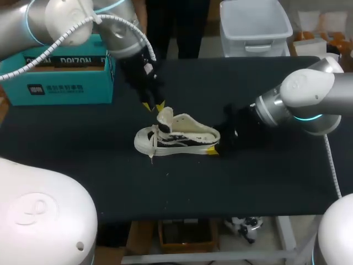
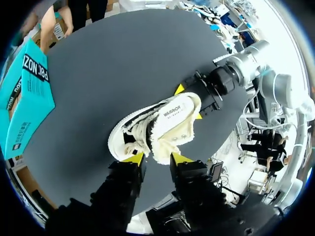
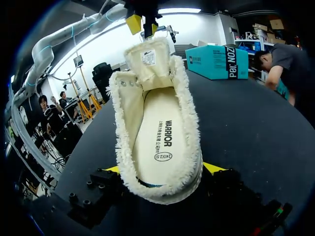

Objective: Open the shoe tongue, take the insole out of the shoe, put the insole back into the shoe, and pack the shoe into the shoebox

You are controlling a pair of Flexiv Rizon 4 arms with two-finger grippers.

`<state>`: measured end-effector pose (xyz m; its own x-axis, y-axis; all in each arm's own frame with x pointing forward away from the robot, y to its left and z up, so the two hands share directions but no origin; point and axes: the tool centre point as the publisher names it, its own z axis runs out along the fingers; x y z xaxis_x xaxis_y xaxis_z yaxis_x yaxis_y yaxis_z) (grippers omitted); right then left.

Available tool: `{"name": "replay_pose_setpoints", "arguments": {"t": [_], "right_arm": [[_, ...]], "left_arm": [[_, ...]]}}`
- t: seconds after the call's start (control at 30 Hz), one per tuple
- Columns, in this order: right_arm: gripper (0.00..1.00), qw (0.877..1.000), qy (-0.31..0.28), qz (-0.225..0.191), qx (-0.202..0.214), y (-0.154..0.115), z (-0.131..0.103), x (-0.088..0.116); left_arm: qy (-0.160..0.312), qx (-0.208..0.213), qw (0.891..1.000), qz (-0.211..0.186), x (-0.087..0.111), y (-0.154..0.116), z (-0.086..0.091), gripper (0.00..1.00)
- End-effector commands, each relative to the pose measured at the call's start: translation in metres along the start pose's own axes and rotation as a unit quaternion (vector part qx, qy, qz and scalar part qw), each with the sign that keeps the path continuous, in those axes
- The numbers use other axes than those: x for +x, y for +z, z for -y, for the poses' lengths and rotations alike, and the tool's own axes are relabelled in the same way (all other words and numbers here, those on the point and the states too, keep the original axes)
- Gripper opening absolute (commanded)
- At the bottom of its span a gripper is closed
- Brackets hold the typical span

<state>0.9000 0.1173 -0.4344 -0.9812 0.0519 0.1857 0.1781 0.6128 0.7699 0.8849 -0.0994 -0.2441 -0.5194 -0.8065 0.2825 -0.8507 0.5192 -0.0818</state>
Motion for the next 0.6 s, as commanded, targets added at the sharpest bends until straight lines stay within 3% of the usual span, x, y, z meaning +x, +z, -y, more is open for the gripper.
{"name": "replay_pose_setpoints", "arguments": {"t": [0.03, 0.1, 0.13, 0.2, 0.23, 0.3, 0.33, 0.37, 0.4, 0.6], "right_arm": [[0.00, 1.000, 0.000, -0.002, -0.002, 0.009, 0.011, -0.004], [0.00, 1.000, 0.000, -0.002, -0.002, 0.009, 0.011, -0.004], [0.00, 1.000, 0.000, -0.002, -0.002, 0.009, 0.011, -0.004], [0.00, 1.000, 0.000, -0.002, -0.002, 0.009, 0.011, -0.004], [0.00, 1.000, 0.000, -0.002, -0.002, 0.009, 0.011, -0.004], [0.00, 1.000, 0.000, -0.002, -0.002, 0.009, 0.011, -0.004], [0.00, 1.000, 0.000, -0.002, -0.002, 0.009, 0.011, -0.004], [0.00, 1.000, 0.000, -0.002, -0.002, 0.009, 0.011, -0.004], [0.00, 1.000, 0.000, -0.002, -0.002, 0.009, 0.011, -0.004], [0.00, 1.000, 0.000, -0.002, -0.002, 0.009, 0.011, -0.004]], "left_arm": [[0.143, -0.008, 0.989, 0.025, 0.013, -0.009, 0.004, 0.00], [0.274, -0.006, 0.961, 0.027, 0.017, -0.011, 0.000, 0.00], [0.349, -0.010, 0.937, 0.027, 0.017, -0.012, 0.000, 0.00], [0.415, -0.020, 0.910, 0.020, 0.019, -0.014, 0.000, 0.00], [0.467, -0.040, 0.883, 0.020, 0.021, -0.015, 0.003, 0.00], [0.523, -0.064, 0.849, 0.042, 0.025, -0.014, 0.007, 0.00], [0.555, -0.097, 0.824, 0.056, 0.030, -0.012, 0.011, 0.00], [0.547, -0.117, 0.826, 0.069, 0.034, -0.011, 0.015, 0.00], [0.480, -0.150, 0.858, 0.105, 0.041, -0.010, 0.021, 0.00], [0.480, -0.150, 0.858, 0.105, 0.041, -0.010, 0.021, 0.00]]}}
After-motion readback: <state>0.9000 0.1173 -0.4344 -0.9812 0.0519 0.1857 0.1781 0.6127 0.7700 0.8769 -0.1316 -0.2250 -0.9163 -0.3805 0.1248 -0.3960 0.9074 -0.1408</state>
